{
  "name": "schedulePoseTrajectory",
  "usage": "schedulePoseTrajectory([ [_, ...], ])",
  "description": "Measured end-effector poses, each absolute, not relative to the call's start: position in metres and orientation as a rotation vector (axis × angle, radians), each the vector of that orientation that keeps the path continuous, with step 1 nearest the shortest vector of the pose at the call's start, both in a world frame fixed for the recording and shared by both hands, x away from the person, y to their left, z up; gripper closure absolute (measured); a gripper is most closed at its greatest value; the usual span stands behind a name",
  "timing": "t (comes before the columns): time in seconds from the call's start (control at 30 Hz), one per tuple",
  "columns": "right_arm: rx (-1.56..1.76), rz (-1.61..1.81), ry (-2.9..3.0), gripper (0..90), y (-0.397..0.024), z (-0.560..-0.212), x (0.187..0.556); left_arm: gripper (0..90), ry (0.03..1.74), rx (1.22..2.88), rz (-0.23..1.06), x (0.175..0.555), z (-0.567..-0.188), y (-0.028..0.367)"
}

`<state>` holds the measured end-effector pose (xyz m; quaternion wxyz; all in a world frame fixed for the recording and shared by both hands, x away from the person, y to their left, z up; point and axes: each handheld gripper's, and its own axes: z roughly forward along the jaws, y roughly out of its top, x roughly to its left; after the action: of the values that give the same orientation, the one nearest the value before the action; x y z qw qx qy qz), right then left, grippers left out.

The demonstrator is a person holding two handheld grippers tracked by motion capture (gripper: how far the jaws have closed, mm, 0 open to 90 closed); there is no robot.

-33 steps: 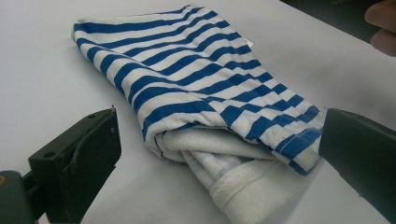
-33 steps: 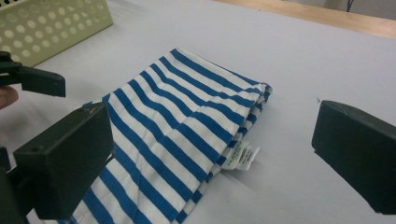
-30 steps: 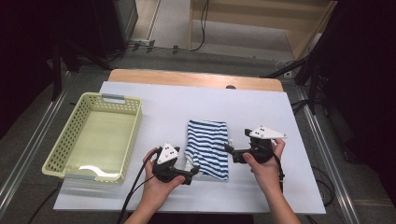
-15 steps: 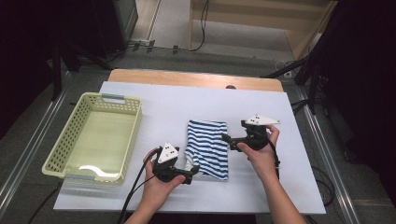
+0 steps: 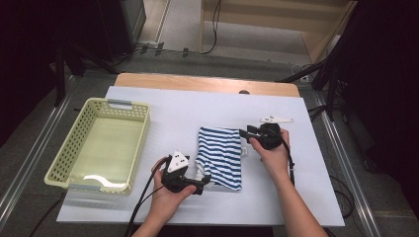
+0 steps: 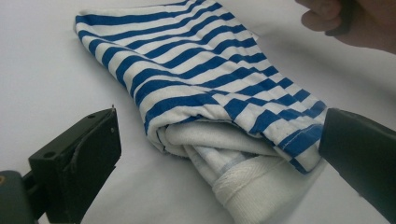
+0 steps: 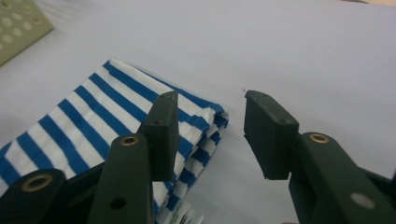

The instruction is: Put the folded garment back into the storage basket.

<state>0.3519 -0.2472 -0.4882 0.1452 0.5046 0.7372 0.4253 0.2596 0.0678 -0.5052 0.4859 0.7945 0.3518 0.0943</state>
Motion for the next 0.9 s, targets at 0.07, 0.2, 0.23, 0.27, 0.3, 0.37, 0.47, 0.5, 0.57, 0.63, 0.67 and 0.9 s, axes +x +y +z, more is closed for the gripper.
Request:
schedulePoseTrajectory([
  [0.07, 1.45, 1.205, 2.139, 56.3, -0.245, -0.488, 0.357, 0.0, 0.867, 1.932, 0.243, 0.26, -0.504, 0.068],
  [0.2, 1.457, 1.183, 2.166, 56.3, -0.24, -0.492, 0.367, 0.0, 0.858, 1.936, 0.252, 0.26, -0.502, 0.066],
  [0.23, 1.458, 1.178, 2.179, 56.1, -0.239, -0.494, 0.37, 0.0, 0.863, 1.926, 0.247, 0.26, -0.501, 0.066],
  [0.27, 1.459, 1.167, 2.19, 55.7, -0.237, -0.496, 0.372, 0.0, 0.866, 1.92, 0.24, 0.262, -0.5, 0.067],
  [0.3, 1.464, 1.156, 2.193, 55.1, -0.236, -0.497, 0.374, 0.0, 0.868, 1.916, 0.239, 0.262, -0.499, 0.067],
  [0.37, 1.483, 1.135, 2.183, 55.3, -0.234, -0.501, 0.378, 0.0, 0.855, 1.917, 0.246, 0.264, -0.497, 0.065],
  [0.47, 1.506, 1.142, 2.184, 63.9, -0.235, -0.506, 0.381, 0.6, 0.852, 1.917, 0.254, 0.266, -0.495, 0.06],
  [0.5, 1.508, 1.135, 2.18, 68.0, -0.235, -0.507, 0.382, 0.8, 0.866, 1.917, 0.251, 0.267, -0.495, 0.058],
  [0.57, 1.516, 1.158, 2.186, 75.7, -0.238, -0.508, 0.383, 1.7, 0.879, 1.933, 0.269, 0.27, -0.497, 0.055],
  [0.63, 1.493, 1.152, 2.202, 83.6, -0.238, -0.507, 0.382, 2.9, 0.908, 1.958, 0.287, 0.272, -0.5, 0.055],
  [0.67, 1.483, 1.153, 2.212, 85.8, -0.238, -0.507, 0.382, 3.3, 0.932, 1.972, 0.293, 0.273, -0.502, 0.055],
  [0.9, 1.434, 1.151, 2.227, 87.2, -0.24, -0.505, 0.382, 4.7, 1.001, 2.018, 0.269, 0.274, -0.507, 0.056],
])
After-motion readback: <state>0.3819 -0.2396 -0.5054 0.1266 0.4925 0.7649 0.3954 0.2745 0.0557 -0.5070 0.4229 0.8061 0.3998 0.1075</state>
